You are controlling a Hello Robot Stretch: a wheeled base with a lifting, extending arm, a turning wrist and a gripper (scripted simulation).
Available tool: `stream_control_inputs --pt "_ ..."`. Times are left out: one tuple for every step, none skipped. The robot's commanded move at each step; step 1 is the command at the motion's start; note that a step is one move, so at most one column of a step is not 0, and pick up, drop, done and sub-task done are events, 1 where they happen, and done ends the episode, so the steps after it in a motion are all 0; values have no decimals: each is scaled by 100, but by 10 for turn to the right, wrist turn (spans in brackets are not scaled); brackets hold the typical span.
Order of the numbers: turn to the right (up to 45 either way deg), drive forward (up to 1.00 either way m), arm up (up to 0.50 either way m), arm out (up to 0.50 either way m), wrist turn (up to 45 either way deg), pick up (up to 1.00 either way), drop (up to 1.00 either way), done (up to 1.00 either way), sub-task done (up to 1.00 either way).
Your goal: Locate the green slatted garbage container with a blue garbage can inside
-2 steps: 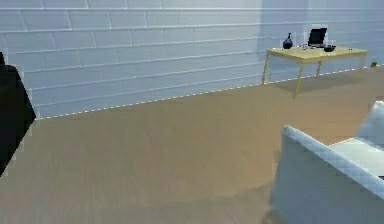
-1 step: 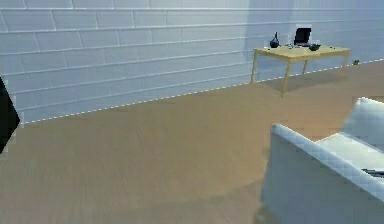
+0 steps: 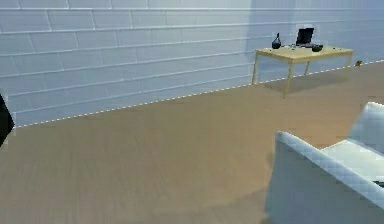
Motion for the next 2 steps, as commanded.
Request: stream_control_inputs --pt "60 0 0 0 0 0 0 0 0" --pt "30 0 0 0 0 0 0 0 0"
